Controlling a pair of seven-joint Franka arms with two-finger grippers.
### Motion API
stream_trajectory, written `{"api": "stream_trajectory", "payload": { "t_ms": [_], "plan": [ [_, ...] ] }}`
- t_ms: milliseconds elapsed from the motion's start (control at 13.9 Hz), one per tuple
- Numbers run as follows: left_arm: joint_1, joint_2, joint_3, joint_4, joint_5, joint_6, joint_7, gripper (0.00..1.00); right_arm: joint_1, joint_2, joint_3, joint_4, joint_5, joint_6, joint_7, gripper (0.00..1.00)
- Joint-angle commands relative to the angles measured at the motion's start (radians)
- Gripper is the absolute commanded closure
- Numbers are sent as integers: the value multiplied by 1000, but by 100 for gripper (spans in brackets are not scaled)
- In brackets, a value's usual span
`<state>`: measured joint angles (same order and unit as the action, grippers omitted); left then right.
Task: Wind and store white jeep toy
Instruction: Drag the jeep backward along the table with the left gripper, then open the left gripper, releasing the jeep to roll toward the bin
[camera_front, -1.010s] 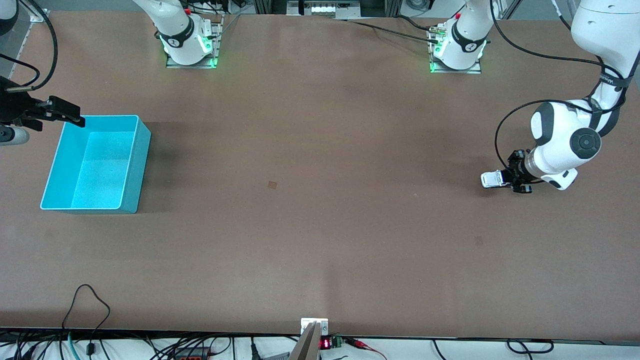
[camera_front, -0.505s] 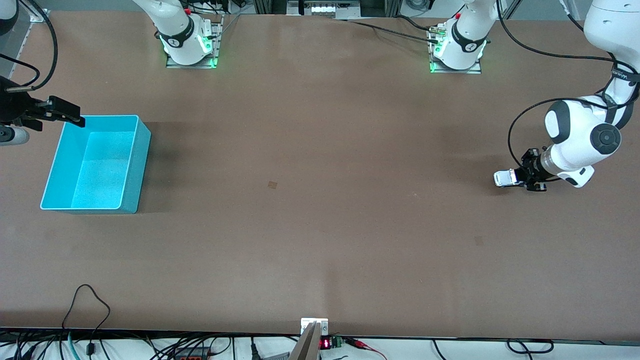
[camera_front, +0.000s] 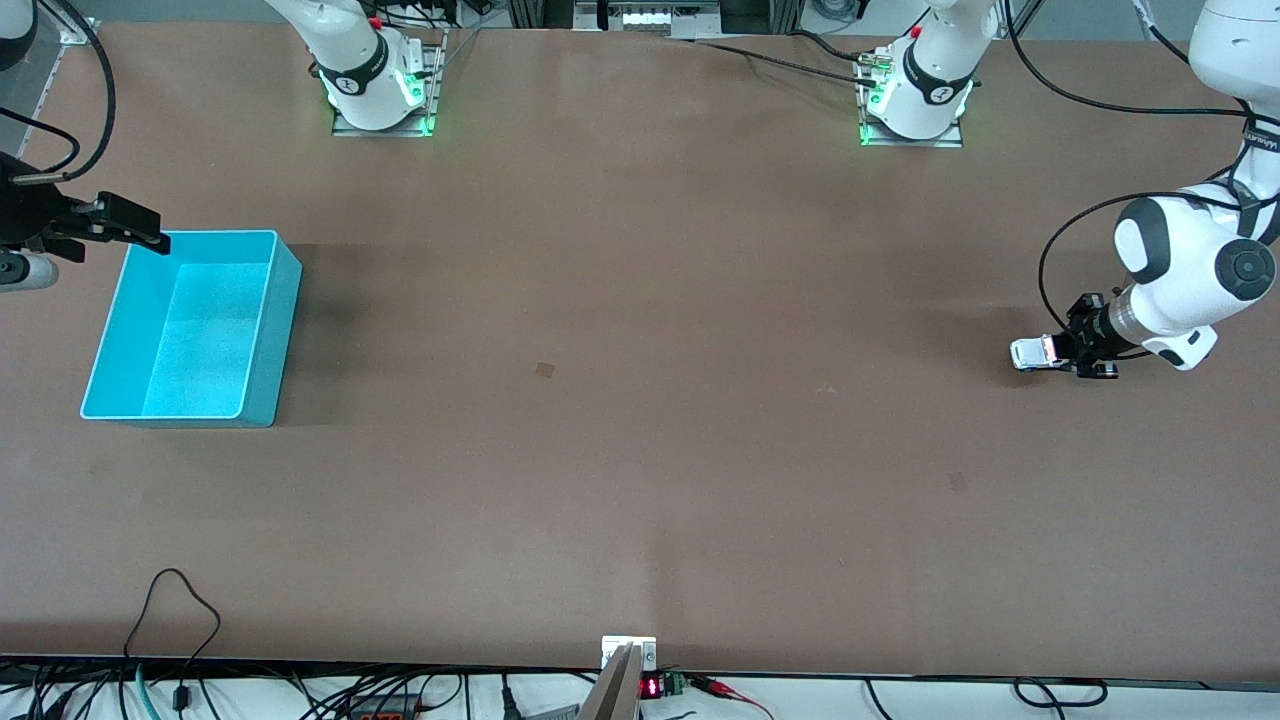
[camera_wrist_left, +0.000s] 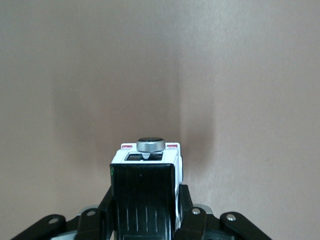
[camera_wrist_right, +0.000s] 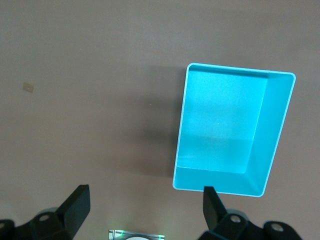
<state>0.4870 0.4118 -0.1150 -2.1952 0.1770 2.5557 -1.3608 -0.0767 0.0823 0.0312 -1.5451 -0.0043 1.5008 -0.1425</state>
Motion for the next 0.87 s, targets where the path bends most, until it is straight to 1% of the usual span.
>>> {"api": "stream_trajectory", "payload": {
  "t_ms": [0,216,361,433,505,577,649,793],
  "plan": [
    [48,85,4,20,41,6,57,76,-5,-4,1,0,6,1,-5,0],
    [82,91,8,32,39,6,104,76,-3,-4,1,0,6,1,-5,0],
    [84,91,11,32,39,6,103,76,-2,-4,1,0,6,-2,-5,0],
    [84,91,12,32,41,6,104,74,2,-4,1,0,4,-4,-3,0],
    [82,81,14,34,42,1,117,26,2,-4,1,0,4,-4,-3,0],
    [82,55,15,34,41,-6,144,0,2,-4,3,0,4,-4,-3,0],
    [82,26,14,34,41,-34,160,0,2,-4,1,0,4,-5,-3,0],
    [79,-34,12,70,41,-159,166,0,2,-4,1,0,4,-7,-6,0]
  ]
}}
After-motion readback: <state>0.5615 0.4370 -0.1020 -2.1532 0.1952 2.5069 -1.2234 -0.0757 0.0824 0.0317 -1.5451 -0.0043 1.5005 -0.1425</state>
